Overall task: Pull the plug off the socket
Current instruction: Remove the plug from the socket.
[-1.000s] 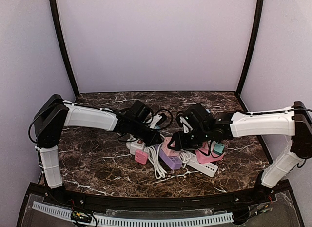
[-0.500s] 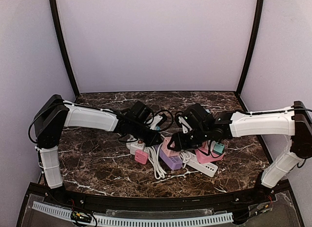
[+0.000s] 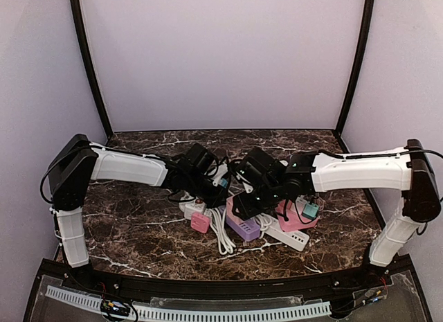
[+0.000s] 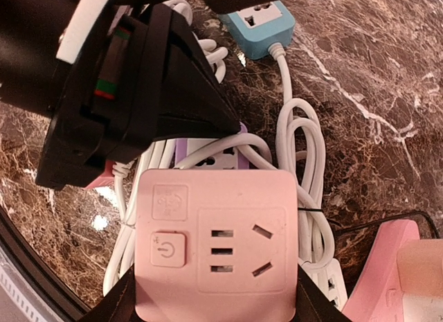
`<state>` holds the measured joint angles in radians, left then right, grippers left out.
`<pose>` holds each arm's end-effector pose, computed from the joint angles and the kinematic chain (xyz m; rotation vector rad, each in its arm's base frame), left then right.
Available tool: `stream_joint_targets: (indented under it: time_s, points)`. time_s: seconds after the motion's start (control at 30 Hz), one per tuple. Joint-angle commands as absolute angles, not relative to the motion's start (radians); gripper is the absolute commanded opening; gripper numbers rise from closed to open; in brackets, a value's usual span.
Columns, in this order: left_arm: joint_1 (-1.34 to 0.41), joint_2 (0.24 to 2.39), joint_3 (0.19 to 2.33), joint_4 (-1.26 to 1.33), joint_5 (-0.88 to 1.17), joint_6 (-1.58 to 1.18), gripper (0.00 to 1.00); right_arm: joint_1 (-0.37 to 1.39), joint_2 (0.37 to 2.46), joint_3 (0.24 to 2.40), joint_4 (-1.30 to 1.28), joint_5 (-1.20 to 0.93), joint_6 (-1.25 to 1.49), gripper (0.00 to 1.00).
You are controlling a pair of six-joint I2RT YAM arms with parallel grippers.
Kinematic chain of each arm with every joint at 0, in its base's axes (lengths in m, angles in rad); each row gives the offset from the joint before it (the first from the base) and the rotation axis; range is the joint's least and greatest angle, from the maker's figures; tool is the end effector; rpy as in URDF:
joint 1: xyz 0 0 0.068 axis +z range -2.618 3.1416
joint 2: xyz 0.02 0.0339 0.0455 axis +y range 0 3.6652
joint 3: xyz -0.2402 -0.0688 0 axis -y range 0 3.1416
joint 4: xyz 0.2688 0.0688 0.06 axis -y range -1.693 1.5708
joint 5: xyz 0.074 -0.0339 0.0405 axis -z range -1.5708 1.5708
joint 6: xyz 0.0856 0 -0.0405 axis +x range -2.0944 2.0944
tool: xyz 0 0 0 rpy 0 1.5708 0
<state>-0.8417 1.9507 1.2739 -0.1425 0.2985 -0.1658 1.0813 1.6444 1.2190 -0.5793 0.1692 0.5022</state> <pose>0.2894 -0.3618 0.1012 0.9700 2.3124 -0.8063 0.1971 0.3394 0.1631 -0.6811 2.5107 0.3833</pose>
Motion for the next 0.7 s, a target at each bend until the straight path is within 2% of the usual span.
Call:
stream_joint_targets:
  time_s: [0.0, 0.27, 0.67]
  points:
    - [-0.850, 2.002, 1.212, -0.290, 0.283, -0.181, 0.01, 1.032, 1.625, 1.264, -0.557, 0.211, 0.643, 0.00]
    - [-0.871, 1.991, 1.197, -0.275, 0.253, -0.178, 0.01, 0.905, 1.585, 1.160, -0.431, 0.013, 0.793, 0.00]
    - [-0.897, 1.982, 1.177, -0.255, 0.223, -0.175, 0.01, 0.832, 1.475, 1.025, -0.283, -0.056, 0.879, 0.00]
